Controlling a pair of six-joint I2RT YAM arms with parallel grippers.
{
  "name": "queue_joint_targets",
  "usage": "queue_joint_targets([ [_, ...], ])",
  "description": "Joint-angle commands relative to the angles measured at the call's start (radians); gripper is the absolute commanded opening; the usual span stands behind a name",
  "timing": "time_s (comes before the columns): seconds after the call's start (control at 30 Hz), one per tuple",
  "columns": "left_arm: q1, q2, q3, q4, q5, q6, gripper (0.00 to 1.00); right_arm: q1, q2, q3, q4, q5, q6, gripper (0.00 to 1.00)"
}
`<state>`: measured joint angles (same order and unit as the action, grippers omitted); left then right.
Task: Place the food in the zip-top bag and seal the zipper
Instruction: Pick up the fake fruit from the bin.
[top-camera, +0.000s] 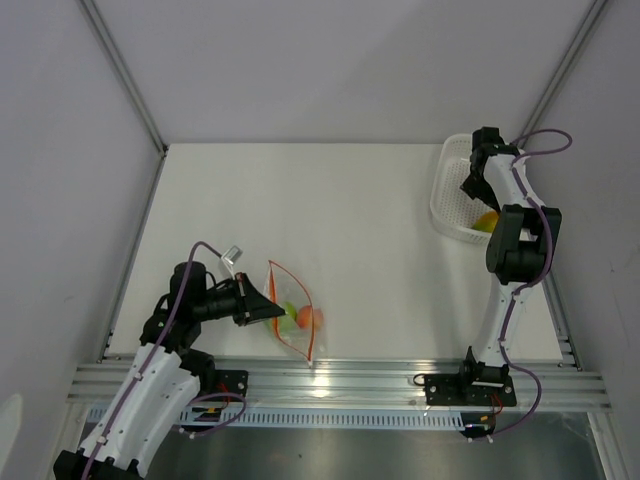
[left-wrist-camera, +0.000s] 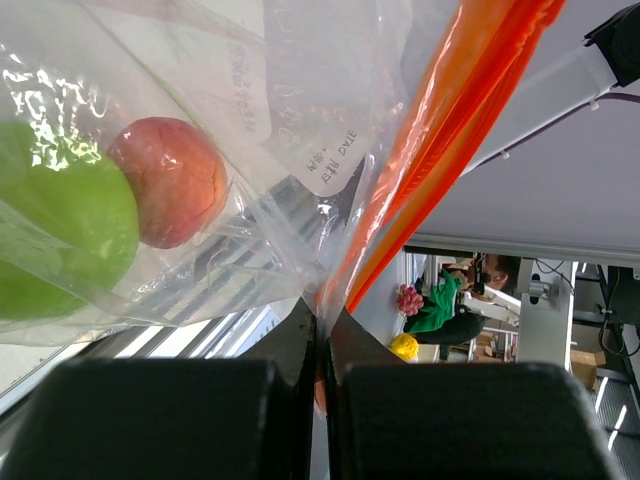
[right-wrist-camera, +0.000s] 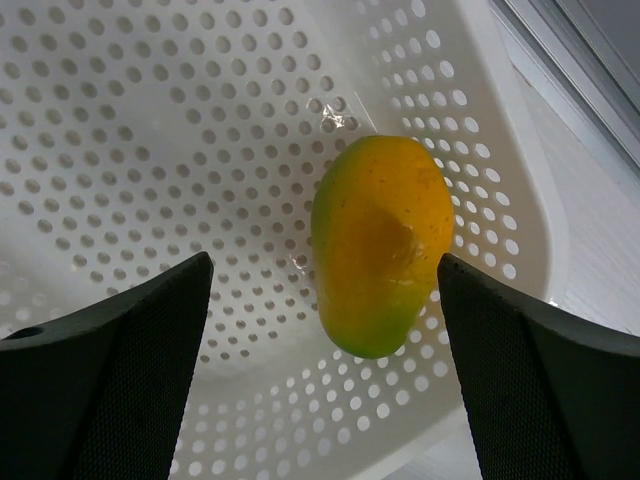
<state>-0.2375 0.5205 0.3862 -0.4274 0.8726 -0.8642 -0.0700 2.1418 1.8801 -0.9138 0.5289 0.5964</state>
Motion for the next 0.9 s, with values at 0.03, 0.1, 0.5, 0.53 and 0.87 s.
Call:
queue_joint_targets([
  [0.03,-0.003,0.016,0.028,0.01,0.017,0.019,0.01,-0.017,0.003,-0.019,0.042,0.022,0.039,0.94],
  [0.1,-0.003,0.018,0.028,0.007,0.014,0.019,0.01,-0.025,0.012,-0.022,0.049,0.017,0.04,0.93],
  [0.5,-0.003,0.049,0.043,0.01,-0.004,0.007,0.01,-0.068,0.05,-0.078,0.115,-0.027,0.042,0.92],
  [0.53,-0.003,0.055,0.046,0.016,-0.003,0.001,0.01,-0.071,0.053,-0.078,0.122,-0.036,0.03,0.91],
  [0.87,-0.003,0.067,0.054,0.021,-0.023,-0.013,0.01,-0.065,0.076,-0.11,0.176,-0.119,-0.021,0.8],
])
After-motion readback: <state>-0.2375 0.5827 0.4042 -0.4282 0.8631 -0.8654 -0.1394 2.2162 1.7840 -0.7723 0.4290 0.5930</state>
